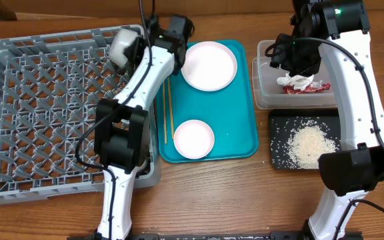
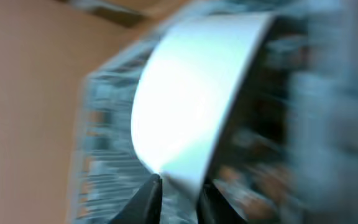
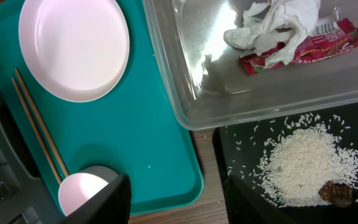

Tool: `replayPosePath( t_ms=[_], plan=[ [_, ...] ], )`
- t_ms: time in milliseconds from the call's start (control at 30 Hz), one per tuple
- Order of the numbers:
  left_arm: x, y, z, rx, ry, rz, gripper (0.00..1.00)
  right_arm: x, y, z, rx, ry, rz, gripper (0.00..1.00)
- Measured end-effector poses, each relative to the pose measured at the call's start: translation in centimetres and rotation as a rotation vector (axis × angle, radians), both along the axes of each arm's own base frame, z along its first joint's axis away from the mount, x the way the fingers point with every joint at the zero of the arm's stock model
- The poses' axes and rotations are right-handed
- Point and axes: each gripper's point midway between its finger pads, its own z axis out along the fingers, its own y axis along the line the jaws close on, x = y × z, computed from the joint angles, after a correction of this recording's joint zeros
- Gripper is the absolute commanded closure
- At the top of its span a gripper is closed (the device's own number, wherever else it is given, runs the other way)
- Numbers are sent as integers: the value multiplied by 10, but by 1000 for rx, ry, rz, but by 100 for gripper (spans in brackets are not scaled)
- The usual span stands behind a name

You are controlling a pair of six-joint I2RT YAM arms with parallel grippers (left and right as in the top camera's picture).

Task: Sort waste into correct bins and load items into the dishwasher
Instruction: 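Place the small bowl upside down in the dish rack corner, then reach left gripper to the pink bowl on the teal tray and grasp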

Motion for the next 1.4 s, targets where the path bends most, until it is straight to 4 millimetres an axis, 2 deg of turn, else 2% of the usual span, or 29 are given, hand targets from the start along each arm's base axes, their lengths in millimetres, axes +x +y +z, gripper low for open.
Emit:
replayPosePath(
  t_ms=[33, 100, 133, 167, 200, 267, 300, 433, 500, 700, 767, 833, 933, 1033, 1133, 1333, 1400],
  plan=[
    [0, -9, -7, -46, 19, -23, 70, 0, 0, 0, 0, 0, 0, 49],
    [0, -23, -15, -102, 39, -54, 41, 0, 0, 0, 1, 0, 0, 49],
    [0, -22, -12, -95, 30, -51, 16, 0, 0, 0, 1, 0, 0, 49],
    [0, -20, -8, -102, 20, -46, 3, 0, 0, 0, 1, 0, 0, 49],
    [2, -18, -4, -108, 3, -41, 0, 0, 0, 0, 0, 0, 0, 49],
    [6, -14, 6, -123, -32, -30, 0, 0, 0, 0, 1, 0, 0, 49],
    [10, -19, 9, -169, -42, -41, 0, 0, 0, 0, 1, 0, 0, 49],
    [5, -57, -2, -311, 44, -117, 0, 0, 0, 0, 1, 0, 0, 49],
    [2, -78, -1, -399, 82, -160, 0, 0, 0, 0, 0, -1, 0, 49],
    [-11, -134, 35, -702, 149, -290, 0, 0, 0, 0, 0, 0, 0, 49],
    [-28, -145, 38, -787, 224, -306, 0, 0, 0, 0, 1, 0, 0, 49],
    [-58, -150, 30, -847, 354, -281, 7, 0, 0, 0, 0, 1, 0, 49],
    [-108, -145, 22, -875, 565, -205, 9, 0, 0, 0, 0, 2, 0, 49],
    [-121, -151, 20, -919, 630, -223, 8, 0, 0, 0, 0, 2, 0, 48],
    [-135, -155, 11, -942, 712, -246, 7, -1, 0, 0, 0, 2, 1, 47],
    [-174, -148, -26, -927, 927, -260, 11, 0, 0, 0, 0, 1, 1, 46],
    [-176, -149, -43, -930, 953, -294, 12, 1, 0, 0, 1, -5, 1, 46]
  ],
)
